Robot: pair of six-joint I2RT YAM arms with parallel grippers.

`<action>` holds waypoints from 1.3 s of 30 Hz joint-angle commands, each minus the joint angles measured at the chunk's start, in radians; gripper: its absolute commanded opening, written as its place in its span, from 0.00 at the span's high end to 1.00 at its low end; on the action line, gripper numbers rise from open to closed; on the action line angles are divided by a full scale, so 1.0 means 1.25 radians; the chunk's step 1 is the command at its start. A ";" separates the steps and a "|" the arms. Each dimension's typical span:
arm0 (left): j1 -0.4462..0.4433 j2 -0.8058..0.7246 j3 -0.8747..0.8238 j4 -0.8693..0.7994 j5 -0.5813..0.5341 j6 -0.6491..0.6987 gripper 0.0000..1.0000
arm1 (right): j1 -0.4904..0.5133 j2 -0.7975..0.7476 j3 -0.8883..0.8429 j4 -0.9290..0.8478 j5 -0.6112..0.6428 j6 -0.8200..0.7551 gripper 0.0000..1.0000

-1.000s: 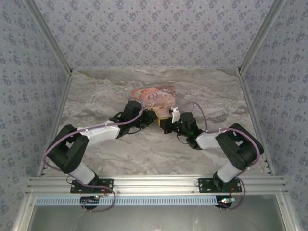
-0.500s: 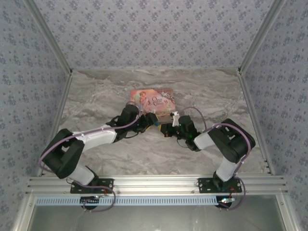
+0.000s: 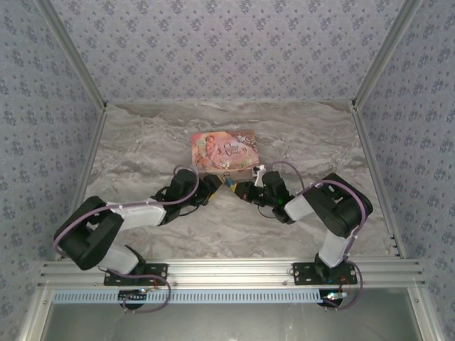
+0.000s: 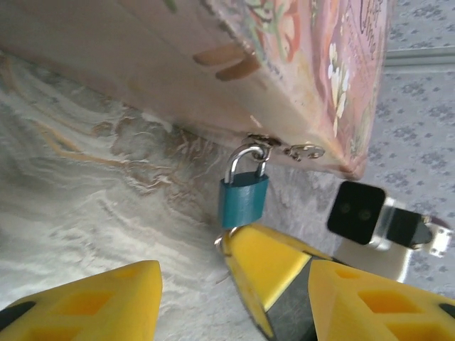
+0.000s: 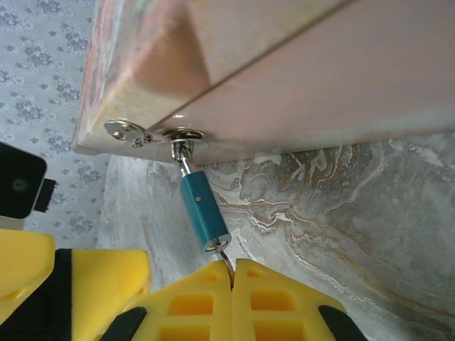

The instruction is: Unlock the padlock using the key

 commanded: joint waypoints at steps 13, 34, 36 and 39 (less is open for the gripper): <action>-0.023 0.201 0.030 0.334 -0.049 -0.026 0.57 | 0.011 -0.007 0.030 -0.011 -0.021 0.120 1.00; -0.026 0.241 0.064 0.338 -0.056 0.019 0.88 | 0.004 -0.003 0.033 0.004 -0.007 0.145 1.00; -0.027 0.242 0.063 0.331 -0.056 0.019 0.91 | -0.001 -0.001 0.034 0.010 -0.005 0.141 1.00; -0.031 0.246 0.063 0.331 -0.058 0.018 0.95 | -0.009 0.003 0.042 0.002 -0.006 0.127 1.00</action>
